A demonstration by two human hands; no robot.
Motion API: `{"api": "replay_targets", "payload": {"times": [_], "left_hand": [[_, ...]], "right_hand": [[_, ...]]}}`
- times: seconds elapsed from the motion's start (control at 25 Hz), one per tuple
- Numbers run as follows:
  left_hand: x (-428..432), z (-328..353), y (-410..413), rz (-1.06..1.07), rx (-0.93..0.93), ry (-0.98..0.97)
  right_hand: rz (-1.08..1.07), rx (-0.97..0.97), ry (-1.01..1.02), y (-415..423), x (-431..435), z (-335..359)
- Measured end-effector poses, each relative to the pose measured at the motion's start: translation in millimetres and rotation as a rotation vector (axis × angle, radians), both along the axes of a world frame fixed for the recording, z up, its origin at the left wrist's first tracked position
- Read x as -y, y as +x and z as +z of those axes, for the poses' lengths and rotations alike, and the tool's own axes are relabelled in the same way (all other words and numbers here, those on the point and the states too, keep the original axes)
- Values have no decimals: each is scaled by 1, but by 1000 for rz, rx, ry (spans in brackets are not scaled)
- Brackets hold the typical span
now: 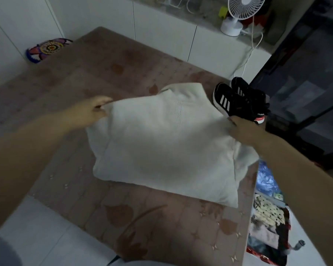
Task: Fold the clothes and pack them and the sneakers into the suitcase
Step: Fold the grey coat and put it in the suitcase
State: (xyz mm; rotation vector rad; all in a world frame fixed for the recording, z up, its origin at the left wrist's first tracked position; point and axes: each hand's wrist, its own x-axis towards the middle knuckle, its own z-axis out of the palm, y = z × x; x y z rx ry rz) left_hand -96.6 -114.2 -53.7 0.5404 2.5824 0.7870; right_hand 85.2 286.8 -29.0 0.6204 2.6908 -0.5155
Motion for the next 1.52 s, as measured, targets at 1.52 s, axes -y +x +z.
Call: {"api": "replay_targets", "payload": {"times": [1.52], "left_hand": [[-103,51,122,324,301,625]], "right_hand": [[-347,-717,-451,27,268,-20]]}}
